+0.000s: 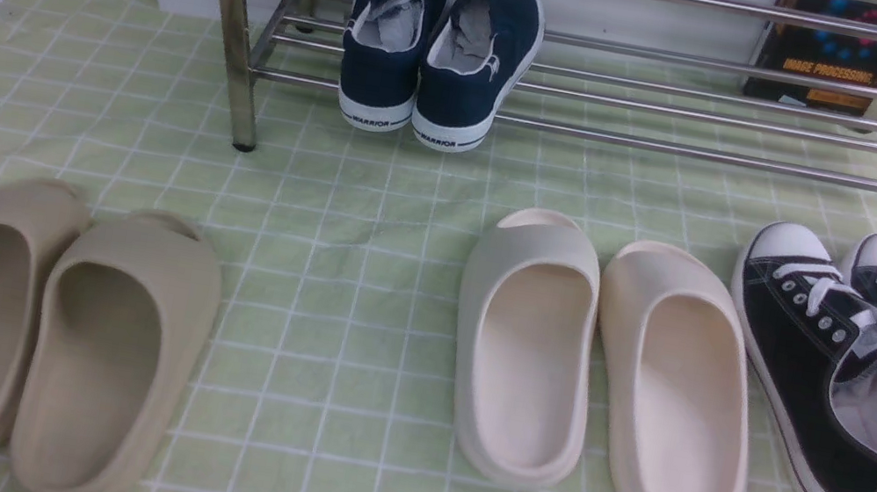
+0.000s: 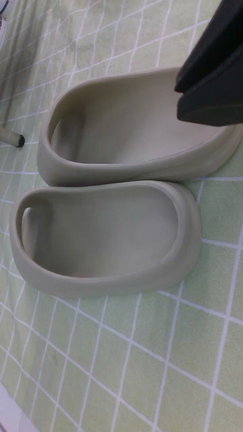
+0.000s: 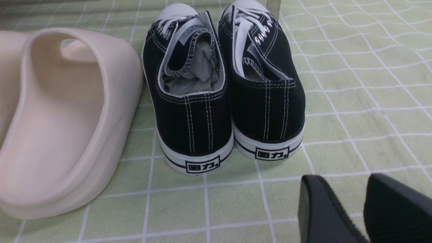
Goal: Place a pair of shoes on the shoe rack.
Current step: Use the right arm to grab the shoe closest to it
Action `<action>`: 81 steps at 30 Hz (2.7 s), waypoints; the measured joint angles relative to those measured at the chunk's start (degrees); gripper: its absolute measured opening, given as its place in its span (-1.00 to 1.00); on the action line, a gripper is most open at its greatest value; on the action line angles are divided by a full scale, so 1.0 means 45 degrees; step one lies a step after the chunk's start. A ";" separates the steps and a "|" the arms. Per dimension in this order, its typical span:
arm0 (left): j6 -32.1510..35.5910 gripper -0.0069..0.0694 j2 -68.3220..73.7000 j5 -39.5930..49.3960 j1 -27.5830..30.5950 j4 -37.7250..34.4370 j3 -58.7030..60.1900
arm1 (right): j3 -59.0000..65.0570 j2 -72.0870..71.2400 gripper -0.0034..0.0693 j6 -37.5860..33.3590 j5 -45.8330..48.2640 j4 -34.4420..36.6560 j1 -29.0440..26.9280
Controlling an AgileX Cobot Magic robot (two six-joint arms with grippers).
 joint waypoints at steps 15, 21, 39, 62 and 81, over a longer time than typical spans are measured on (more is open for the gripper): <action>0.0000 -0.62 0.0000 0.0000 0.0000 0.0000 0.0000 | 0.0000 0.0000 -0.25 0.0070 0.0000 0.0984 0.0000; 0.0000 -0.61 0.0000 0.0000 0.0000 0.0000 0.0000 | 0.0000 0.0000 -0.25 0.1178 0.0076 0.4616 0.0000; 0.0004 -0.57 0.0000 0.0000 0.0000 0.0000 0.0000 | 0.0072 0.0000 -0.25 0.0368 -0.0828 1.0411 0.0000; 0.0004 -0.49 0.0000 -0.0006 0.0000 0.0000 0.0000 | -1.2157 1.2532 -0.92 -0.4355 0.7544 0.3092 0.1414; 0.0004 -0.44 0.0000 -0.0006 0.0000 0.0000 0.0000 | -1.4656 2.0923 0.29 -0.3695 0.7835 0.1754 0.2881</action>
